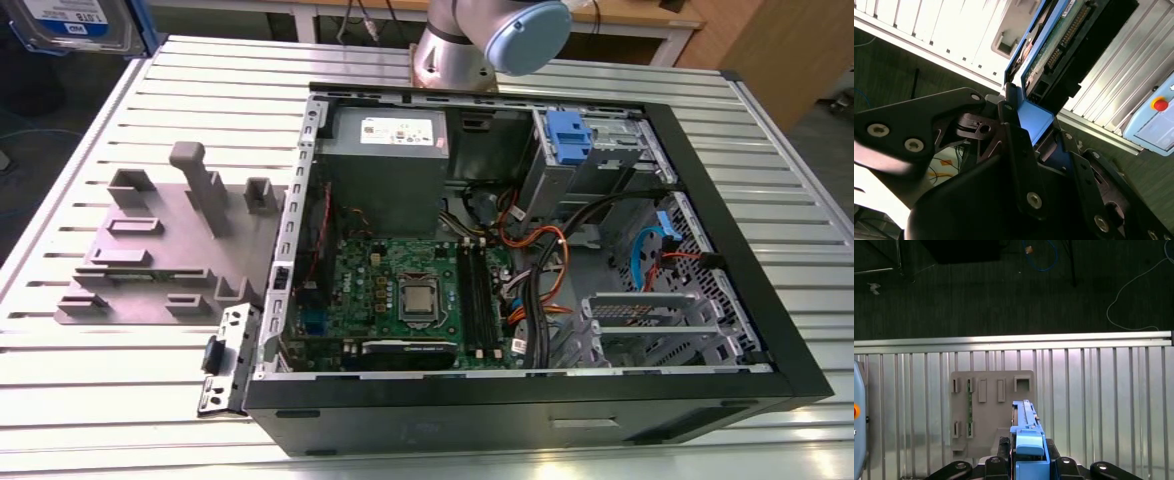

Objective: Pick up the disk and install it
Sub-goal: 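Pick up the disk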

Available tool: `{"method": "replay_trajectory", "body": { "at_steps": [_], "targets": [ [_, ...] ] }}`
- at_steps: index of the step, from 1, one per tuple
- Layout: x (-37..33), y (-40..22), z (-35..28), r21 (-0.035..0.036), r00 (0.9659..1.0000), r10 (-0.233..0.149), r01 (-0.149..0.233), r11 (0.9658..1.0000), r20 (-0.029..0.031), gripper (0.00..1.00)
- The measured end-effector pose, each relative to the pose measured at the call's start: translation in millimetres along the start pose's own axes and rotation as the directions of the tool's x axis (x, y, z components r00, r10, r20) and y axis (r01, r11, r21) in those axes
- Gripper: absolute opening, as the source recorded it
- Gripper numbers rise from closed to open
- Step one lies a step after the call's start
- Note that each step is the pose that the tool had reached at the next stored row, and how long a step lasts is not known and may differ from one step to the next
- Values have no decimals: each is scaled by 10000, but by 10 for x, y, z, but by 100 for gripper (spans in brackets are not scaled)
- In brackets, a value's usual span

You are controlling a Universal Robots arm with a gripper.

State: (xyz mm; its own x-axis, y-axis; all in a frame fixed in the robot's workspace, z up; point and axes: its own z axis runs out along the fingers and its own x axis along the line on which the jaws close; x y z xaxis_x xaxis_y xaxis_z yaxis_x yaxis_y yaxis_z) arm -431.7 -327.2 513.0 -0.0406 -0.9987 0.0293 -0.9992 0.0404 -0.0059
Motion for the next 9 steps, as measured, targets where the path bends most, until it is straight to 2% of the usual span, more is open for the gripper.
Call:
{"method": "replay_trajectory", "body": {
  "at_steps": [2,4,5,8,9],
  "targets": [
    [42,-1,2,1,10000,2,-2,10000,18,36],
    [86,-3,3,-1,10000,2,-2,10000,77,36],
    [106,-4,3,-4,9999,1,-1,10000,133,36],
    [156,-6,5,-16,9992,3,-2,10000,392,36],
    [167,-7,5,-16,9991,4,-3,10000,414,36]
  ]
}}
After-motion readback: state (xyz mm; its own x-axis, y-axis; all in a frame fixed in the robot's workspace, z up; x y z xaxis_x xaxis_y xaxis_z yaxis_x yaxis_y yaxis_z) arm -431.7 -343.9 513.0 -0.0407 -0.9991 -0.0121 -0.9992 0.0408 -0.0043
